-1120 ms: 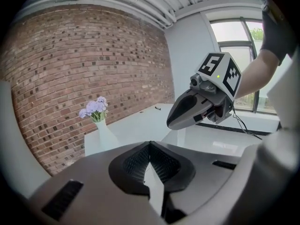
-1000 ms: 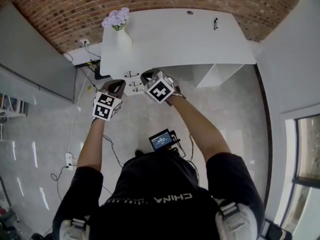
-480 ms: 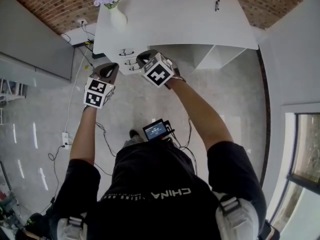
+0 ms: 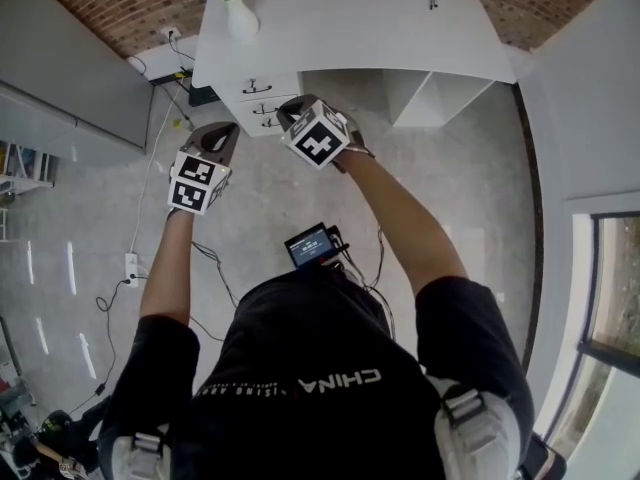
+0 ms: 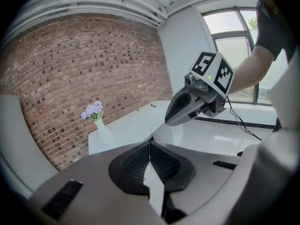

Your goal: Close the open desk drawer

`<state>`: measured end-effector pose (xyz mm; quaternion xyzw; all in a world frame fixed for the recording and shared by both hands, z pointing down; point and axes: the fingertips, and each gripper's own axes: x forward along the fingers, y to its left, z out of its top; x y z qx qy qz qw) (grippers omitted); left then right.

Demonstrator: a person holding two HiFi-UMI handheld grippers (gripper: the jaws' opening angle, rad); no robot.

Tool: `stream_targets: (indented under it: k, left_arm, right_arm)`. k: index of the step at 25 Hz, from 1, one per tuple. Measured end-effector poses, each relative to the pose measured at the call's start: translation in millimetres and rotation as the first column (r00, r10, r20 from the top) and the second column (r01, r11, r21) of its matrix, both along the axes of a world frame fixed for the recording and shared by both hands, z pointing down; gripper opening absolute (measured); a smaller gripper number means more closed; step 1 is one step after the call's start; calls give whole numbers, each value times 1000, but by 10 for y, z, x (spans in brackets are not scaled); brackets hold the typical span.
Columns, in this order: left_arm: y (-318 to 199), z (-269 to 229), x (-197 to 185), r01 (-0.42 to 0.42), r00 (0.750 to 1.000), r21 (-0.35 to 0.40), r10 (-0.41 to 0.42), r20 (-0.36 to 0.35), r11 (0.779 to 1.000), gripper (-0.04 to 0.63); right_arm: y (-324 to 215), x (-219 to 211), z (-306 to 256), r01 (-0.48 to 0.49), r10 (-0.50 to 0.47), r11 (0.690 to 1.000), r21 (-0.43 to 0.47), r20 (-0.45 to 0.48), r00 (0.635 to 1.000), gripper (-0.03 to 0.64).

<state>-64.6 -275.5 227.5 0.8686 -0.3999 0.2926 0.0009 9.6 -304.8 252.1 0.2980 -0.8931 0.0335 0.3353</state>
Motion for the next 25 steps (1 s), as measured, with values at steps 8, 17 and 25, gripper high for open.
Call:
stream_targets:
  k: [8, 17, 25]
  left_arm:
    - [855, -123, -364, -5, 1000, 38, 5, -12, 999, 13]
    - [1682, 82, -423, -34, 999, 24, 34, -16, 999, 14]
    - [1996, 135, -174, -26, 999, 20, 27, -37, 999, 14]
  right_arm:
    - [832, -346, -108, 7, -6, 999, 41, -40, 999, 17]
    - [1774, -340, 69, -9, 14, 999, 47, -91, 996, 17]
    - [2067, -169, 24, 13, -4, 996, 84, -109, 994, 17]
